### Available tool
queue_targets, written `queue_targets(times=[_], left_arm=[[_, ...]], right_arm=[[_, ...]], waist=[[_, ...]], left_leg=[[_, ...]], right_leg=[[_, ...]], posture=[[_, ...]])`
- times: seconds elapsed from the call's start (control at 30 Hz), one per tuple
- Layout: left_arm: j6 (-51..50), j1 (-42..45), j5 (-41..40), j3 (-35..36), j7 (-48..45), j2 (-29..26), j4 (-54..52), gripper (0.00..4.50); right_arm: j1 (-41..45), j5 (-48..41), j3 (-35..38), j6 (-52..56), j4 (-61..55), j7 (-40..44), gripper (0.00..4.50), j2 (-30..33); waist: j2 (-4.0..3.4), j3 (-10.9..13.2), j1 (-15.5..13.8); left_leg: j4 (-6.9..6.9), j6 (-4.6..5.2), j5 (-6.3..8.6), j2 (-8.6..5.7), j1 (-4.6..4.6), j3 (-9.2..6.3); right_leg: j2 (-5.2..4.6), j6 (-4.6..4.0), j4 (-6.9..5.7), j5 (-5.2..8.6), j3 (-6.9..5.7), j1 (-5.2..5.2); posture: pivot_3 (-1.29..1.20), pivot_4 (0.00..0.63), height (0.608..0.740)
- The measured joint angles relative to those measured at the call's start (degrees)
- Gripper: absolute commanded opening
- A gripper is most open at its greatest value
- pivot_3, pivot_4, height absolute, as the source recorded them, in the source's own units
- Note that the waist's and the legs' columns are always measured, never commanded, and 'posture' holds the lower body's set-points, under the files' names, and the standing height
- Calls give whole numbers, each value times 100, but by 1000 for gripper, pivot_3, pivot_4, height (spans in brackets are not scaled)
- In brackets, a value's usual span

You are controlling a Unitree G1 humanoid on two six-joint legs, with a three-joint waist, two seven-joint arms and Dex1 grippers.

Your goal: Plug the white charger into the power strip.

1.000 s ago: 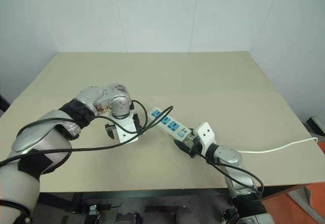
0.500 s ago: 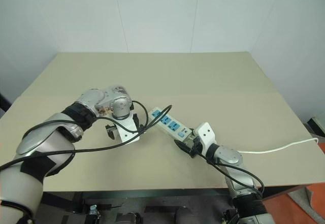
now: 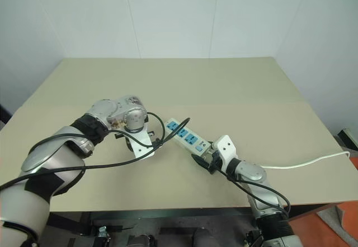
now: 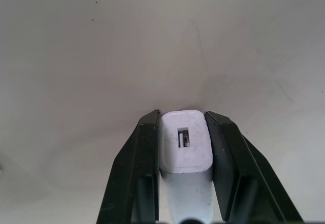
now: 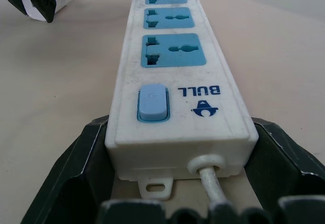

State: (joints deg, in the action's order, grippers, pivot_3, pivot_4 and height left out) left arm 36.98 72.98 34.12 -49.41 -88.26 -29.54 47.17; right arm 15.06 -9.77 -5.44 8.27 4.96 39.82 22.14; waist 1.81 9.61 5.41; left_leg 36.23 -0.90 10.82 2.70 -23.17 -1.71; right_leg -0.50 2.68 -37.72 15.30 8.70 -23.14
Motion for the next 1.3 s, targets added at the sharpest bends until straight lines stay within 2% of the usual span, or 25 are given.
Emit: queue_targets(times=[0.13, 0.3, 0.47, 0.6, 0.87, 1.03, 1.3], left_arm=[[-222, -5, -684, 604, -137, 72, -121, 1029], [-1102, 116, -2490, 1197, -392, -45, -592, 1029], [-2537, 16, -4681, 2025, -401, -207, -1076, 1029], [-3746, -828, -5798, 3117, -382, -267, -1364, 1029], [-5255, -2292, -6586, 4204, -182, -504, -2341, 1029], [-5202, -2746, -6362, 4248, -100, -479, -2431, 1029], [-4544, -2776, -5856, 4210, -254, -208, -1891, 1029]], right_arm=[[9, -7, 1, -18, 0, 69, 3419, 77], [144, -86, -27, -58, 126, 535, 3419, 282], [747, -169, -183, -321, 819, 1550, 3419, 501], [1428, -158, -481, -706, 1667, 2503, 3419, 416], [2411, 126, -761, -1720, 3356, 3294, 3419, -163], [2700, 305, -813, -2186, 3952, 3398, 3419, -435], [2713, 412, -741, -2359, 4092, 3399, 3419, -545]], waist=[[0, 0, -7], [0, 0, 1], [-2, 1, 57], [-3, 1, 142], [-4, 1, 166], [-4, 1, 163], [-6, 0, 188]], left_leg=[[4, 0, 0, 0, -4, 0], [3, 0, 0, 1, -5, -1], [5, 0, 0, 2, 7, 0], [7, 1, -1, 4, 25, -4], [10, 0, -1, 4, 18, -12], [10, -3, -3, 4, 21, -17], [6, -4, -4, 4, 35, -19]], right_leg=[[-1, 1, 2, 0, -1, 0], [-1, 1, 2, 0, -3, -2], [1, 2, -16, 0, -2, -3], [7, 1, -34, 0, -3, 2], [4, -24, -30, -15, -11, 3], [4, -41, -32, -25, -17, 7], [7, -36, -34, -22, -18, 15]], posture=[[0, 150, 740], [0, 150, 740], [0, 150, 740], [0, 150, 740], [0, 150, 740], [0, 150, 740], [0, 150, 740]])
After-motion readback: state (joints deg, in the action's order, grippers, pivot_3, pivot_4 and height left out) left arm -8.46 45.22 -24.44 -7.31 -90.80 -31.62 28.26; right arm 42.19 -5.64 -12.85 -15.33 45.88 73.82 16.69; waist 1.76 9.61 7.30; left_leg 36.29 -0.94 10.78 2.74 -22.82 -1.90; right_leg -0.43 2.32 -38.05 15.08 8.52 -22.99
